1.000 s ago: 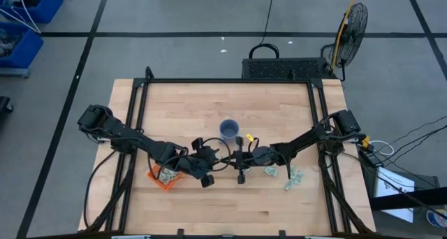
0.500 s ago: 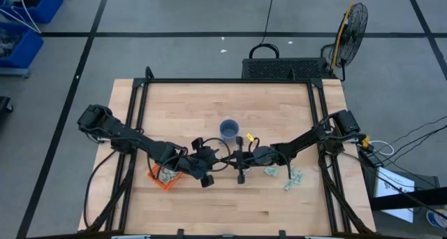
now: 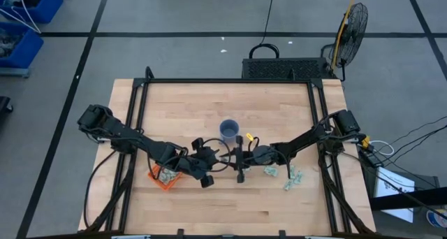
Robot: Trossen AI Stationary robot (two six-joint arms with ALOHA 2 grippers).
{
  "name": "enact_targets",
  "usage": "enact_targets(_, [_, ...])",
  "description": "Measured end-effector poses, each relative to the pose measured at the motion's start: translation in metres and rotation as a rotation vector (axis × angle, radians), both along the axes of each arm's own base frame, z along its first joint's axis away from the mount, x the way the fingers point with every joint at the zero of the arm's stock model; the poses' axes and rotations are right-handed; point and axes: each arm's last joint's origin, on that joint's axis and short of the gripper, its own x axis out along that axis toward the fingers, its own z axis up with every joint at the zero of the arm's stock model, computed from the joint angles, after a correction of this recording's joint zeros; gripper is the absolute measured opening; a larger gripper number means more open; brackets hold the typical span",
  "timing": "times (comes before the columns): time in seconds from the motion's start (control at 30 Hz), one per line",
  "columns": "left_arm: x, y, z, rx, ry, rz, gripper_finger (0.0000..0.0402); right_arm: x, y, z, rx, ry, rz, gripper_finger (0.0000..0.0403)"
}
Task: Pick and place Stevia / Truvia into bins
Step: Put the green stevia packet into the orange basket
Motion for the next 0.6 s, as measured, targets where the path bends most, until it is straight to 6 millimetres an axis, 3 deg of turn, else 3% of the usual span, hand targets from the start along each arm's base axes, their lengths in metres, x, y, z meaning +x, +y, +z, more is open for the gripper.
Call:
enact_targets(0.23, [-0.005, 0.003, -0.005, 0.043, 0.069, 0.015, 0.0004, 0.001, 0.001, 0.004, 0.01, -0.026, 0.002, 0.0127])
enact_targets(0.4, [-0.018, 0.01, -0.014, 0.095, 0.197, 0.12, 0.0004, 0.0, 0.004, 0.004, 0.011, -0.029, 0.011, 0.0131])
enact_targets(0.6, [-0.042, 0.012, -0.012, 0.022, 0.318, 0.268, 0.0003, 0.0, 0.003, 0.002, 0.005, -0.009, 0.009, 0.0127])
